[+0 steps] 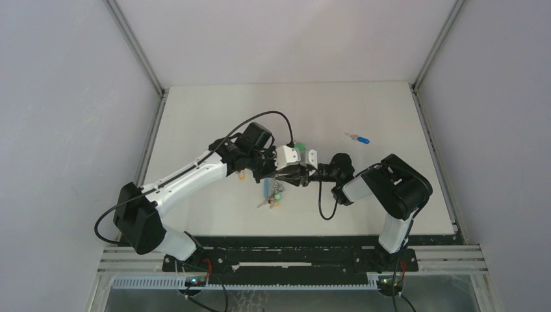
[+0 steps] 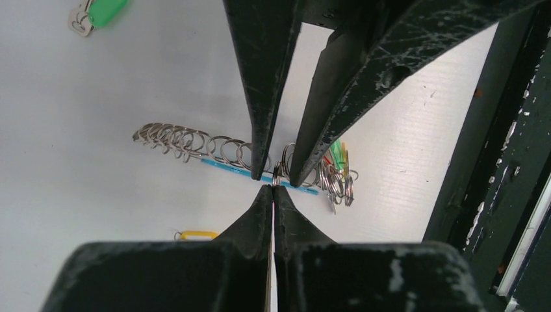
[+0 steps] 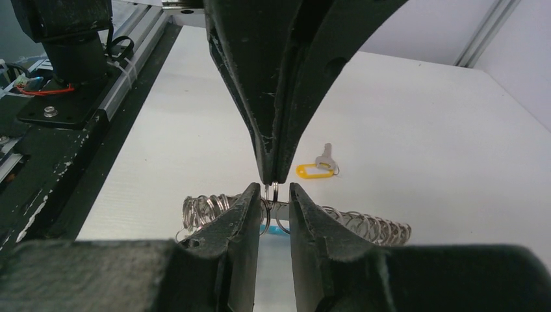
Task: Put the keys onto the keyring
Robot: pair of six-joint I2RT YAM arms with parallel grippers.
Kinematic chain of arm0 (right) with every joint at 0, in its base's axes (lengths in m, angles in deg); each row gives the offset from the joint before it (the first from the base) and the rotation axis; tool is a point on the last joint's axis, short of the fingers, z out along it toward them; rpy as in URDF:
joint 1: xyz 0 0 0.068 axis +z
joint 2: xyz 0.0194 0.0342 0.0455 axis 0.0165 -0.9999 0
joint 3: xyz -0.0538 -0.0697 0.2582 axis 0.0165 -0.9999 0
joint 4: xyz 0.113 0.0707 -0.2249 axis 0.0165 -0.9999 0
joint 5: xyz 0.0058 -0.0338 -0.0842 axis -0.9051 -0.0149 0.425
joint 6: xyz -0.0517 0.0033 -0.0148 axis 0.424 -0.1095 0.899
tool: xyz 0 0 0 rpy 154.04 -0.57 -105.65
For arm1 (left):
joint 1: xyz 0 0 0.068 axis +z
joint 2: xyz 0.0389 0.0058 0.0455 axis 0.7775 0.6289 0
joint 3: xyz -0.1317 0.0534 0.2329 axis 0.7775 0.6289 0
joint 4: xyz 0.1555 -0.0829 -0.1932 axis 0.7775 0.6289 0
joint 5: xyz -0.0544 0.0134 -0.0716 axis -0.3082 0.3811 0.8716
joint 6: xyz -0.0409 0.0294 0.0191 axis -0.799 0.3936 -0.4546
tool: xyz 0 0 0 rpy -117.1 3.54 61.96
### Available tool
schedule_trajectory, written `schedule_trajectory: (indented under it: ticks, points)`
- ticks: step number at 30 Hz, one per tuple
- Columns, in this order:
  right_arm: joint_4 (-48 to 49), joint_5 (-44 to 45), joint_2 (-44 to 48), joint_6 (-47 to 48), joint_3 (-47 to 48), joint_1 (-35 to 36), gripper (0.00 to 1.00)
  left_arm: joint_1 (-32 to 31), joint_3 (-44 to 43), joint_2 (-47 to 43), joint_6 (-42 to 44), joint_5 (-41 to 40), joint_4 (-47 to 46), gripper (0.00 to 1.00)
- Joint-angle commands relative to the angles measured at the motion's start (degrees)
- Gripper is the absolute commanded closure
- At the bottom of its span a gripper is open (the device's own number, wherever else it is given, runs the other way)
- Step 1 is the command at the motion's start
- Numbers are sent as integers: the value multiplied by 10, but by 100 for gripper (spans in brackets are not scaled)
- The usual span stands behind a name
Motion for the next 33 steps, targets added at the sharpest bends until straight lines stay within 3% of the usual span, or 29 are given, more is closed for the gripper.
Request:
schedule_trajectory:
  ticks: [1,28,33]
  points:
    - [13,13,-3,-20,10,1,78,-3,19,-29,17,22,-22,100]
    - [13,-9,-18,-26,14,5,89,-9,21,-42,20,44,-26,100]
    - [13,-8,-13,-30,14,6,98,-10,18,-45,6,48,-42,100]
